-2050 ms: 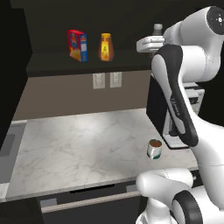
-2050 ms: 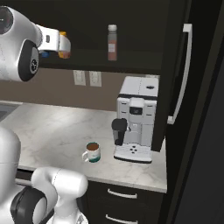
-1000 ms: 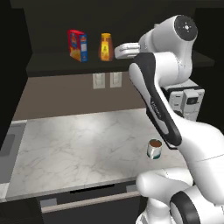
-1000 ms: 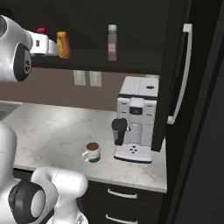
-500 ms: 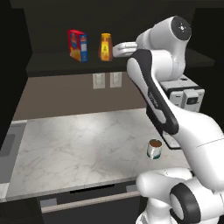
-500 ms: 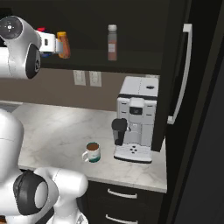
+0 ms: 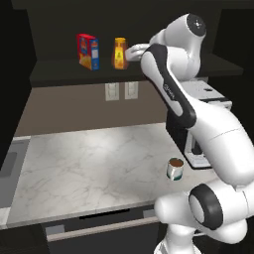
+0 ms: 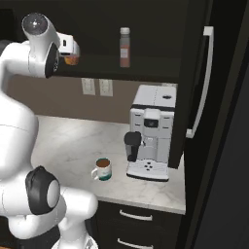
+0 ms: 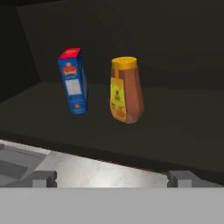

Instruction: Pick the cinnamon and honey bottle from the cabinet and place them next to the mug.

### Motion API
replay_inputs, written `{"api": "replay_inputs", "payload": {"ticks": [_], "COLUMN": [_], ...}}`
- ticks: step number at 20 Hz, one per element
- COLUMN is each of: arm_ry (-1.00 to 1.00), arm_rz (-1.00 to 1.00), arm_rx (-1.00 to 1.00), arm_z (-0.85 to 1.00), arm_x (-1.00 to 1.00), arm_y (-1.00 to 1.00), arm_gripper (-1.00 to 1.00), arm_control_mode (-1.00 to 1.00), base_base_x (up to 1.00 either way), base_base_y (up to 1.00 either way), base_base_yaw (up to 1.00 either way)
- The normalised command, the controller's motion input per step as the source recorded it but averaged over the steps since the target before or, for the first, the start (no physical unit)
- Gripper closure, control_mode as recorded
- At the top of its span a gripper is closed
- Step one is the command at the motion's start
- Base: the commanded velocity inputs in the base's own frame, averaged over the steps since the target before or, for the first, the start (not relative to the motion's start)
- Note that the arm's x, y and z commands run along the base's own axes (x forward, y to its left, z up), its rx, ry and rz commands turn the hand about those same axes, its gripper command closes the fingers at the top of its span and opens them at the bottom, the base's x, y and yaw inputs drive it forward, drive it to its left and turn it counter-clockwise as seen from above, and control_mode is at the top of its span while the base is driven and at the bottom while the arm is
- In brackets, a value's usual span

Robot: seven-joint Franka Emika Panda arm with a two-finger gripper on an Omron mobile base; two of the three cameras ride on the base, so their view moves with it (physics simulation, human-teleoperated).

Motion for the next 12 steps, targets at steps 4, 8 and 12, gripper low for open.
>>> {"api": "replay_inputs", "payload": {"ticks": [4,8,12], "arm_ry": [0.15,0.06,0.00], "arm_rz": [0.02,0.01,0.00], "arm_rx": [0.00,0.00,0.00], "arm_z": [0.00,-0.06,-0.19], "arm_x": [0.30,0.21,0.20], "arm_y": [0.00,0.00,0.00], "arm_gripper": [-1.00,-1.00,-1.00], "arm_control_mode": [-1.00,-1.00,-1.00], "base_base_x": [0.00,0.00,0.00], "base_base_y": [0.00,0.00,0.00], "base_base_yaw": [0.00,0.00,0.00]}}
